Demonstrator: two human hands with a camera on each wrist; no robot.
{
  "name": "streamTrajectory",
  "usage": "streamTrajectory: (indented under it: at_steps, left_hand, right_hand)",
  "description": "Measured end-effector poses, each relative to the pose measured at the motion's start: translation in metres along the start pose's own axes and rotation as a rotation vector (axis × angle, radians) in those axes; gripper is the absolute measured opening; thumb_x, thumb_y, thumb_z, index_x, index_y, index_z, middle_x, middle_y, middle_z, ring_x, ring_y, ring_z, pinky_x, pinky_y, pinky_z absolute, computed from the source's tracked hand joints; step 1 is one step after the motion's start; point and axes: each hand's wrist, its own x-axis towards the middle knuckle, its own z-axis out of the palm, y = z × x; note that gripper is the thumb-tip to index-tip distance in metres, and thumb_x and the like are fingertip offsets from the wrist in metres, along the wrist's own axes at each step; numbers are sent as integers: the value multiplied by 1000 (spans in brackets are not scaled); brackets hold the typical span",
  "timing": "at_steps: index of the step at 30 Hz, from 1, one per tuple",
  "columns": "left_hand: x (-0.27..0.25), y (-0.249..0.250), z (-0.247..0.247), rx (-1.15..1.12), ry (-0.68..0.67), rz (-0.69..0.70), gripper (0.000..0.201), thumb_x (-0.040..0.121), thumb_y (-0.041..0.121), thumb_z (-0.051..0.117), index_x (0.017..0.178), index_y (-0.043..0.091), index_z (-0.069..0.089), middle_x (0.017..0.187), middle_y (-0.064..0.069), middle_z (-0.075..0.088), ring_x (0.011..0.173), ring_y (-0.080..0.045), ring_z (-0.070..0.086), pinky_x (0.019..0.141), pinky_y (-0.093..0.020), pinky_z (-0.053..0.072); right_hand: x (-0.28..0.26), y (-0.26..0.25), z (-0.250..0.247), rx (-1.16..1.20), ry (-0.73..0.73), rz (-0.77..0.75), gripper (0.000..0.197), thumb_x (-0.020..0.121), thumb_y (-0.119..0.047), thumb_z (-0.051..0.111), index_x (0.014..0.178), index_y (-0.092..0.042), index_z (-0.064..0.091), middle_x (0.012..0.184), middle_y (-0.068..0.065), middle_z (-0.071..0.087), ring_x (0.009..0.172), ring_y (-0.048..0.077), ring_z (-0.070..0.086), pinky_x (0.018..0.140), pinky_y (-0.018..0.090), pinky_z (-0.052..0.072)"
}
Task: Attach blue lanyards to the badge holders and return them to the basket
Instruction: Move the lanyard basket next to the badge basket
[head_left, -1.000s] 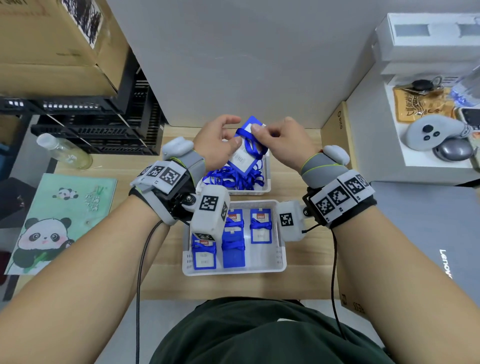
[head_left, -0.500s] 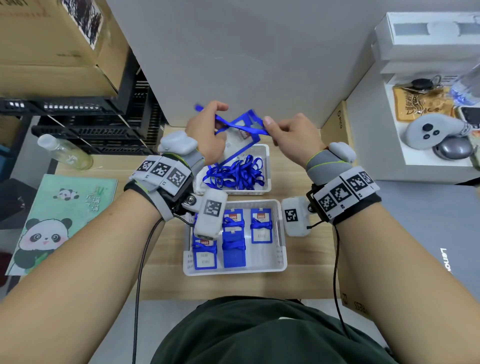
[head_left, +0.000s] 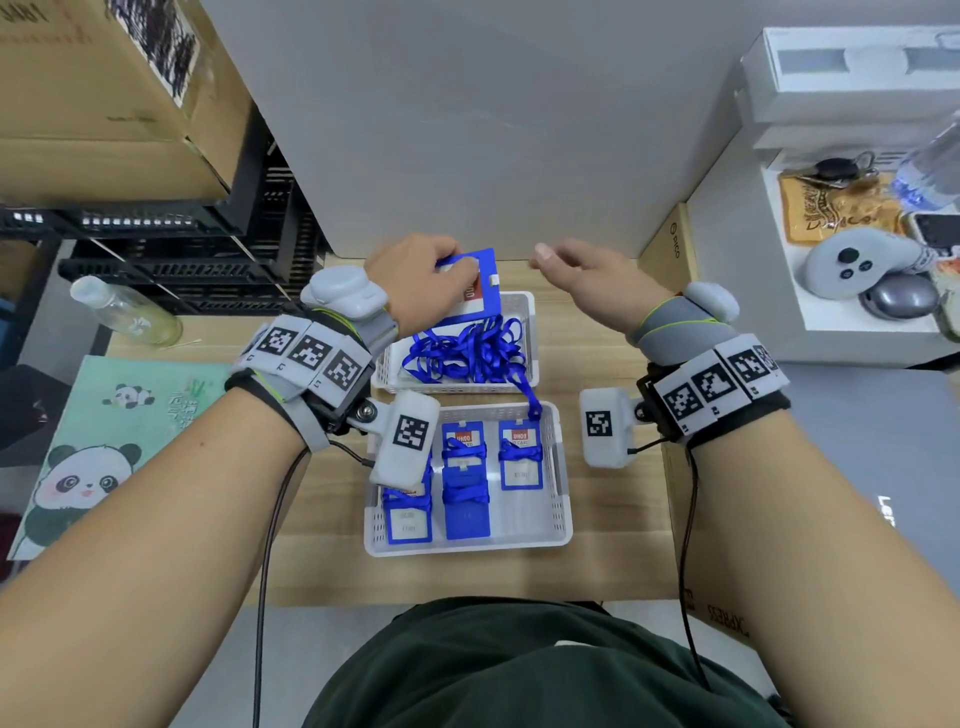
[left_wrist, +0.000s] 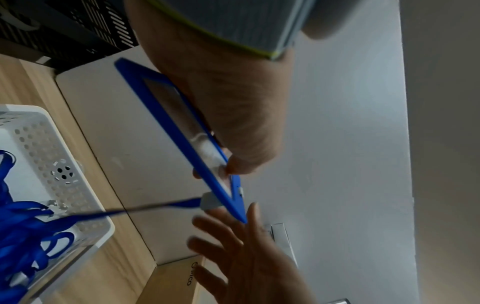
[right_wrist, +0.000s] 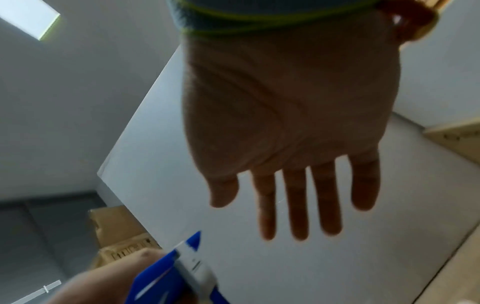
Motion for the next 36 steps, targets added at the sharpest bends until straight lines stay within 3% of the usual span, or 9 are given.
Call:
streamTrajectory:
  at_steps: [3, 5, 8, 11, 14, 20, 25, 30, 36]
  left_hand:
    - [3, 5, 0, -16, 9, 37, 45, 82, 51, 36, 78, 11, 56, 72, -7, 59, 74, -30, 53, 64, -35, 39]
    - [5, 5, -3, -25, 17, 36, 46, 79, 52, 34, 74, 9, 51, 67, -7, 53, 72, -30, 48, 63, -36, 38]
    - [7, 1, -9, -10, -10, 14, 57, 79, 63, 28, 73, 10, 48, 72, -7, 56, 75, -31, 51, 69, -39, 41]
    - [4, -1, -10, -1, -29, 21, 71, 74, 85, 33, 71, 16, 48, 64, 0, 53, 64, -24, 52, 61, -35, 40]
    - [4, 1, -9, 37, 32, 8, 68, 69, 85, 50, 73, 17, 51, 63, 1, 55, 62, -22, 53, 55, -32, 36]
    - [6, 0, -9, 119, 150, 100, 60, 69, 77, 60, 69, 19, 45, 64, 5, 54, 68, -24, 54, 62, -32, 35]
    - [6, 3, -4, 151, 198, 148, 62, 68, 78, 59, 71, 18, 44, 66, 6, 51, 72, -22, 50, 71, -37, 36]
    - [7, 6, -1, -8, 123, 53, 60, 81, 76, 46, 66, 17, 46, 57, 4, 47, 57, -19, 46, 54, -31, 33]
    - [14, -1, 1, -84, 81, 7, 70, 75, 80, 50, 78, 10, 59, 66, -3, 62, 66, -26, 60, 60, -35, 44]
  right_hand:
    - [-7, -12, 17, 276, -253, -65, 39, 97, -61, 34, 103, -43, 68, 125, -15, 64, 117, 6, 56, 106, 34, 36]
    - [-7, -13, 23, 373, -287, -126, 46, 99, -55, 36, 95, -26, 72, 108, -9, 71, 105, 9, 63, 104, 36, 41]
    - [-7, -13, 23, 506, -249, -199, 42, 101, -39, 45, 73, -11, 60, 67, 4, 62, 71, 20, 59, 87, 40, 46]
    - [-3, -14, 20, 433, -131, -202, 37, 101, -36, 50, 71, -14, 57, 47, -6, 43, 47, 12, 43, 64, 35, 48]
    - [-1, -17, 17, 395, -94, -205, 36, 103, -33, 46, 77, -14, 61, 49, -7, 37, 44, 9, 34, 50, 27, 40]
    - [-1, -19, 17, 310, -90, -128, 40, 104, -32, 41, 73, -18, 61, 56, -5, 35, 49, 12, 28, 50, 26, 28]
    - [0, -18, 16, 233, -41, -109, 41, 103, -36, 42, 69, -21, 60, 58, -2, 36, 52, 15, 31, 51, 30, 29]
    - [0, -18, 11, 15, 78, -192, 35, 101, -36, 47, 84, -18, 71, 57, -6, 38, 53, 12, 32, 55, 29, 28]
    - [5, -12, 7, -165, 147, -176, 33, 100, -36, 48, 88, -18, 73, 53, -7, 41, 51, 7, 37, 48, 18, 24]
